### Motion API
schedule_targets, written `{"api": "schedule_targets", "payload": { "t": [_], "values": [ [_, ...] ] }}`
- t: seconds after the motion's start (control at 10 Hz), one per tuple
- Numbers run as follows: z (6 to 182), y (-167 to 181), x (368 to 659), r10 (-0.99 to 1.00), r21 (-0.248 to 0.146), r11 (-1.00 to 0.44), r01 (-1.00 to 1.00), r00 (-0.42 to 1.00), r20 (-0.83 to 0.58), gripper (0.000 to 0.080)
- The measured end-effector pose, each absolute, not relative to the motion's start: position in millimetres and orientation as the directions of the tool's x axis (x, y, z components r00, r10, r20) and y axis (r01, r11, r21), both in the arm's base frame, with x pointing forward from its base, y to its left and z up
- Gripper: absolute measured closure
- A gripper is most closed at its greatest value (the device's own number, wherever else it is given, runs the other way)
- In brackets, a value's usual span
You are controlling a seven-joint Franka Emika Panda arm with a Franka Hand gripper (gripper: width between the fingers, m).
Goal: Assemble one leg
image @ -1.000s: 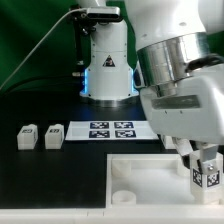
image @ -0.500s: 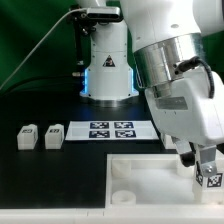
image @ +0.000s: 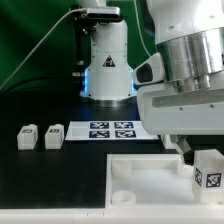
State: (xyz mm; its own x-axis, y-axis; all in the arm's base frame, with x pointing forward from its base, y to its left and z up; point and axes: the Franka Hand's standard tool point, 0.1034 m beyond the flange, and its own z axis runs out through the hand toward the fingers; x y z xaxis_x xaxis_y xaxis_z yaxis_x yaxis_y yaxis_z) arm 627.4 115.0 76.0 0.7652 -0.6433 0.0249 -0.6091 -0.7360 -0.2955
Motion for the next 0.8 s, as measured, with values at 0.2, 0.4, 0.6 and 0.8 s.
{"api": "schedule_targets", "payload": {
  "t": [0.2, 0.4, 0.6, 0.8],
  "values": [
    [75.9, 114.5, 627.4, -0.494, -0.283, -0.844, -0.456, 0.866, 0.079, 0.0150],
    [74.7, 118.0, 629.4, -0.124, -0.181, -0.979, -0.094, 0.979, 0.162, 0.0150],
    [70.8, 122.5, 627.6, -0.054, -0.158, -0.987, -0.027, 0.984, 0.169, 0.0150],
    [70.7, 122.8, 627.5, -0.089, -0.164, -0.984, -0.062, 0.983, 0.163, 0.0257]
  ]
}}
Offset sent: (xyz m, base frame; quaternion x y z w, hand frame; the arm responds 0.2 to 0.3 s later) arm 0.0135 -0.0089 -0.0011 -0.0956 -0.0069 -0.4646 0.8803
